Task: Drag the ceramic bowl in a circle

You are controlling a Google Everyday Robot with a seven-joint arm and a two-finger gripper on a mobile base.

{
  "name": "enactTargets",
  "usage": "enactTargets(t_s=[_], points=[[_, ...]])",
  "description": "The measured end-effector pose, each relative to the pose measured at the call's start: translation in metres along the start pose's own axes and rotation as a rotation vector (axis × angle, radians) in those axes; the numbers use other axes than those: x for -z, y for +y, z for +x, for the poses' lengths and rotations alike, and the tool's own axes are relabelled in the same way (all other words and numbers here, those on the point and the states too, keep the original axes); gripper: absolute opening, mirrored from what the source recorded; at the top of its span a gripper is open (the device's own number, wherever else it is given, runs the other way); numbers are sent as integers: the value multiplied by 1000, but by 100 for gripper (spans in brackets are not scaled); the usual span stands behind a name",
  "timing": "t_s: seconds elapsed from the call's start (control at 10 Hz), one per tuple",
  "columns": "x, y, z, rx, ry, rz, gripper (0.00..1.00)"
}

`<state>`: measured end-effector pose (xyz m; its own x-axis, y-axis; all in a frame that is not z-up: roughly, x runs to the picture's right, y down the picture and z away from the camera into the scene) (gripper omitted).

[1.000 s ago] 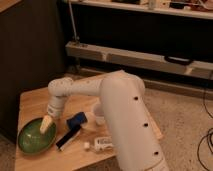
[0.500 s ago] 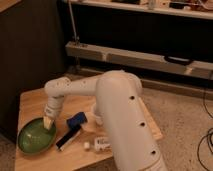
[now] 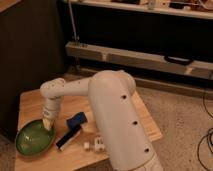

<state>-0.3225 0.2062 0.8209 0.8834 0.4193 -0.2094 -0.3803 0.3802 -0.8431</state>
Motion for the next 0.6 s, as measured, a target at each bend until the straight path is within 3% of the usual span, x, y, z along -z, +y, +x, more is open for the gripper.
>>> enactTargets(t_s=[0.2,0.4,0.6], points=[[-2,1,-2,5,12,11,23],[8,1,-2,6,15,51,9],[31,-4,-5,-8,17,117,7]])
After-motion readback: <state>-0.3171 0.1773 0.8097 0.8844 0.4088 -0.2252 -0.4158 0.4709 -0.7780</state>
